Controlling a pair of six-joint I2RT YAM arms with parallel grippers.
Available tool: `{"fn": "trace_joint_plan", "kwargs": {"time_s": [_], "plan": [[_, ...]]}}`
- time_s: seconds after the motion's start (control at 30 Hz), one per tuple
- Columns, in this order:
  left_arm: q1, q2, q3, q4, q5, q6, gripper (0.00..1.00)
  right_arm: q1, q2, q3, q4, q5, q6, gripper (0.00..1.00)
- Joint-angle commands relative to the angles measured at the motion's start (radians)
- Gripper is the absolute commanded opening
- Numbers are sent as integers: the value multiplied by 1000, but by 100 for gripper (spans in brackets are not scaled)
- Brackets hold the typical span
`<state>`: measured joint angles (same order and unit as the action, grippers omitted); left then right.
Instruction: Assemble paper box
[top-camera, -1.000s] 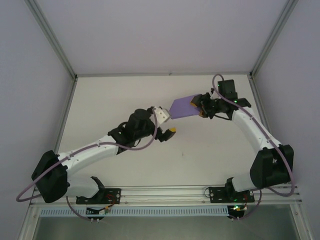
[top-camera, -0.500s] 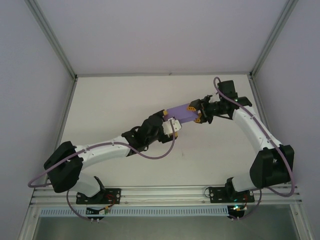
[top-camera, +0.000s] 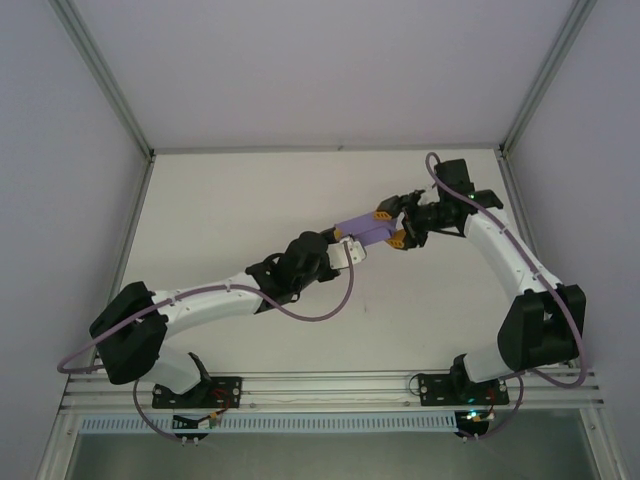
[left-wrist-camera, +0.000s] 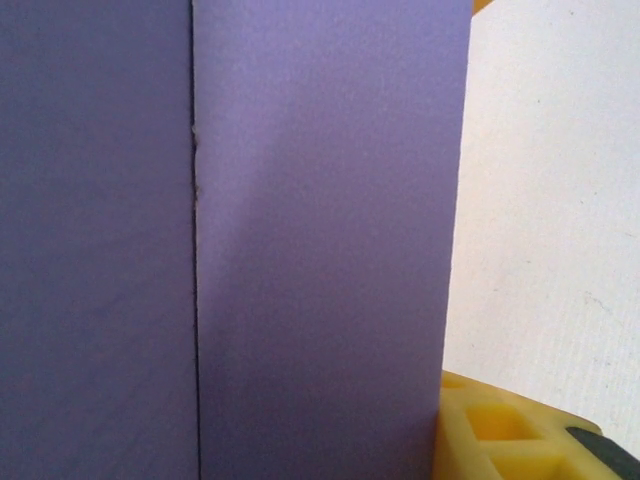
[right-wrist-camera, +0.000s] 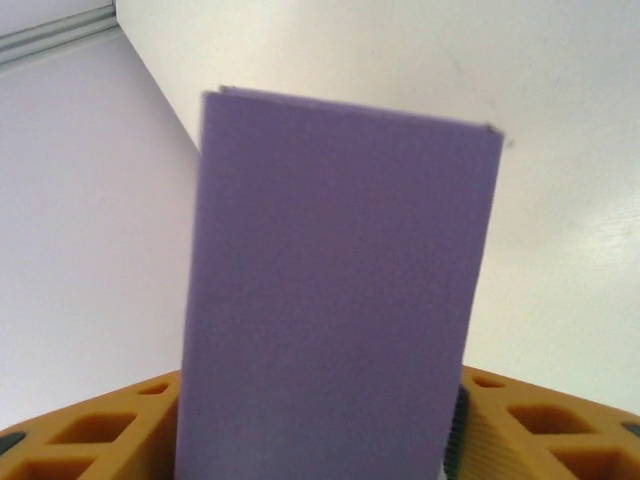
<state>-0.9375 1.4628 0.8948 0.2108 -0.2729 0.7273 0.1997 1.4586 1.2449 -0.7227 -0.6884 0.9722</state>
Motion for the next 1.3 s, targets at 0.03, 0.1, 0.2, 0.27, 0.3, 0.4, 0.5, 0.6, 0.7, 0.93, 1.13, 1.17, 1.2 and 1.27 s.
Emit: {"fn": "trace_joint_plan", "kwargs": {"time_s": [0.03, 0.1, 0.2, 0.27, 0.3, 0.4, 0.5, 0.6, 0.7, 0.93, 1.13, 1.17, 1.2, 1.27], "plan": [[6, -15, 54, -123, 16, -37, 33, -2, -63, 32, 49, 215, -175, 87], [22, -18, 93, -246, 70, -65, 33, -1, -94, 12, 126, 318, -311, 100], [82, -2, 192, -510, 215, -110, 33, -2, -144, -64, 263, 445, -498, 100], [126, 20, 260, -675, 297, -123, 33, -1, -175, -138, 378, 485, -583, 100], [145, 35, 294, -757, 337, -113, 34, -2, -189, -169, 426, 483, -618, 100], [184, 106, 382, -968, 392, -79, 35, -2, -202, -196, 463, 437, -702, 100], [203, 194, 446, -1051, 364, -99, 33, -1, -195, -169, 406, 332, -796, 100], [226, 250, 492, -1089, 401, -102, 32, 2, -183, -141, 341, 238, -871, 100], [247, 270, 495, -1057, 480, -76, 33, 5, -178, -150, 325, 186, -919, 99], [259, 357, 537, -1092, 534, -43, 37, 76, -133, -137, 234, 206, -1064, 87], [260, 416, 563, -1120, 516, -55, 38, 143, -38, -94, 159, 273, -1133, 73], [260, 416, 563, -1119, 519, -57, 38, 150, -27, -89, 149, 277, -1147, 70], [260, 414, 561, -1119, 523, -56, 38, 157, -18, -86, 139, 284, -1157, 69], [261, 411, 561, -1119, 527, -53, 39, 171, -3, -81, 129, 306, -1168, 58]]}}
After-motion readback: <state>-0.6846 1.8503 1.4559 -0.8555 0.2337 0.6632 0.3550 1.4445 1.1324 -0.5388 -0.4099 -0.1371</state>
